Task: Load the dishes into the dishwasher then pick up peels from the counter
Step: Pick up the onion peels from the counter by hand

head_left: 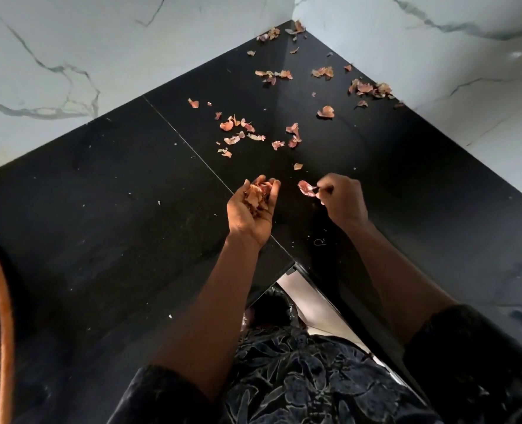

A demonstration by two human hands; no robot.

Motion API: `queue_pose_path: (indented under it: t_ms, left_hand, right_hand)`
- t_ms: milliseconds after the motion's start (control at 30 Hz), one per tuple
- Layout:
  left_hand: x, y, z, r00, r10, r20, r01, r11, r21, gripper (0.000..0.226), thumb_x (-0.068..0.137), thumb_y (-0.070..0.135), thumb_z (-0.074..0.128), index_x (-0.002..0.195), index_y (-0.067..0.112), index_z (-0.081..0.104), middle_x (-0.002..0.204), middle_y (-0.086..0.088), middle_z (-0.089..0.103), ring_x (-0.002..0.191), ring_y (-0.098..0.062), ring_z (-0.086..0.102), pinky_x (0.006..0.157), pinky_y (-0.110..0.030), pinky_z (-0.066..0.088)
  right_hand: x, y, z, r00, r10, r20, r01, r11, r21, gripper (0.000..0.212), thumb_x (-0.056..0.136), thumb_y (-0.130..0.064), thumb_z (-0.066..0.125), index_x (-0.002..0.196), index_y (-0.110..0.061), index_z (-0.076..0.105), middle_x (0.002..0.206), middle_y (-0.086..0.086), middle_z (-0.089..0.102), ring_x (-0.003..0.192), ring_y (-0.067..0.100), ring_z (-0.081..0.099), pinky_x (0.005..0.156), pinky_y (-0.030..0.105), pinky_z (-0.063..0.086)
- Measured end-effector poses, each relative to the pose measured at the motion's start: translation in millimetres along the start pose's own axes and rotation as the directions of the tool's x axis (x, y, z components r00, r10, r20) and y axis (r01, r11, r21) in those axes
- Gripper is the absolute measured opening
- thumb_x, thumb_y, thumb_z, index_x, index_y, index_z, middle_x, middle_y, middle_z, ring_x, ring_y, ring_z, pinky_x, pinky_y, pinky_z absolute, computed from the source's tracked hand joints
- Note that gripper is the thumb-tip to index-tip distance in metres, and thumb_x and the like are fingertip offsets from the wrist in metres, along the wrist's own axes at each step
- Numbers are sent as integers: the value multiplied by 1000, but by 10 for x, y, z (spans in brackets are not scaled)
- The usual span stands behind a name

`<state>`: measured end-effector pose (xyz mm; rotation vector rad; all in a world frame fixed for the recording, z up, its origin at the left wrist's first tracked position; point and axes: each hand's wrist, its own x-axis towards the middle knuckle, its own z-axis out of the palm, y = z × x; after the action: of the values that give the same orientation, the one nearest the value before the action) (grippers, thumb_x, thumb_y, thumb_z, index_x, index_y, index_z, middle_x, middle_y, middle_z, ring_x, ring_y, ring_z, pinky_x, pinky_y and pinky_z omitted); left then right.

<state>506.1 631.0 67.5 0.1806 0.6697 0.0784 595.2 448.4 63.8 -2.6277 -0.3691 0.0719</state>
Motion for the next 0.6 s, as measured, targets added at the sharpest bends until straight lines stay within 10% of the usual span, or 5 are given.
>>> queue_pose_path:
  t_ms: [200, 400, 600]
  left_hand:
    - [44, -112, 3, 999, -34, -34, 36, 997, 66, 33, 104, 24, 50, 113, -4, 65, 114, -26, 66, 108, -37, 68, 88, -37, 61]
    - [38, -275, 101, 991, -76, -108, 92, 984, 151, 31, 105, 22, 47, 92, 4, 68, 84, -11, 70, 74, -19, 69, 70, -26, 55]
    - [53, -207, 105, 991, -110, -71, 114, 992, 54, 32, 105, 22, 47, 99, -3, 66, 92, -21, 71, 83, -29, 73, 81, -33, 62]
  right_hand:
    - [-77, -195, -362, 994, 86, -67, -62, 952, 300, 14, 91, -9, 71, 103, -16, 75, 97, -4, 75, 76, -3, 70, 72, 11, 55]
    - [-325, -853, -305, 939, -321, 123, 300, 940, 163, 19, 96, -15, 63, 112, -14, 72, 106, -1, 73, 91, 3, 66, 84, 19, 53]
    - [227, -667, -291, 961, -270, -69, 275, 957, 91, 18, 97, -12, 61, 112, -11, 71, 104, 4, 74, 89, 7, 68, 78, 14, 49]
